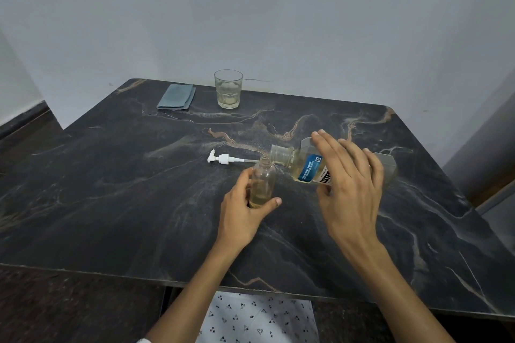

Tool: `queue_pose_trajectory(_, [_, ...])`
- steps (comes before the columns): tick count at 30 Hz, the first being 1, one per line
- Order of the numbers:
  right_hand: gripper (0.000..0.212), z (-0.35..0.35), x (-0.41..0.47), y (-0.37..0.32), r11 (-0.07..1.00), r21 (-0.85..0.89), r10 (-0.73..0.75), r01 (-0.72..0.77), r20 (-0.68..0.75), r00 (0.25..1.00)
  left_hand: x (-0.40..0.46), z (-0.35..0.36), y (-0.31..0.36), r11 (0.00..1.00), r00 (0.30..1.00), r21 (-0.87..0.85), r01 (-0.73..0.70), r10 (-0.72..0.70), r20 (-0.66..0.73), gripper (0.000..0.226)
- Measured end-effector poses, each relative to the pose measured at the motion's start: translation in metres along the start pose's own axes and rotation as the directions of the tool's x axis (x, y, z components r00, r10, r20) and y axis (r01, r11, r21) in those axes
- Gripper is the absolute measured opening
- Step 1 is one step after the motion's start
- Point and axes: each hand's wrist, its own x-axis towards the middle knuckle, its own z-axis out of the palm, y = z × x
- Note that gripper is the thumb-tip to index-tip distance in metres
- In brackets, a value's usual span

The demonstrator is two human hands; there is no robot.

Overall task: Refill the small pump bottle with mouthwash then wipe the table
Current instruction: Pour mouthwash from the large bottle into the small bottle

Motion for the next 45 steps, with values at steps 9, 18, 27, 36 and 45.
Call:
queue_pose_trajectory(9, [0.093, 0.0007, -0.0001, 0.0008, 1.000, 0.008, 0.000, 0.000, -0.002, 1.000, 0.0011, 0.0002, -0.0021, 1.000, 1.000, -0.011, -0.006, 0.006, -0.008, 0.057])
queue_pose_trajectory(18, [0.091, 0.0012, 0.0007, 0.0018, 1.000, 0.013, -0.007, 0.007, -0.010, 1.000, 0.0010, -0.0002, -0.0021, 1.000, 1.000, -0.015, 0.000, 0.000, -0.005, 0.057])
queue_pose_trajectory(27, [0.092, 0.0010, 0.0004, 0.0018, 1.000, 0.016, -0.012, 0.012, -0.016, 1.000, 0.0003, -0.0004, -0.0002, 1.000, 1.000, -0.004, 0.003, -0.003, 0.000, 0.058])
queue_pose_trajectory(36, [0.093, 0.0013, 0.0008, 0.0009, 1.000, 0.012, -0.009, 0.009, -0.008, 1.000, 0.0005, -0.0006, -0.0003, 1.000, 1.000, -0.006, 0.004, -0.004, -0.003, 0.056])
queue_pose_trajectory(45, [0.092, 0.0007, 0.0004, 0.0009, 1.000, 0.013, -0.012, 0.012, -0.015, 1.000, 0.0004, -0.0005, -0.0008, 1.000, 1.000, 0.001, 0.003, -0.003, -0.003, 0.056])
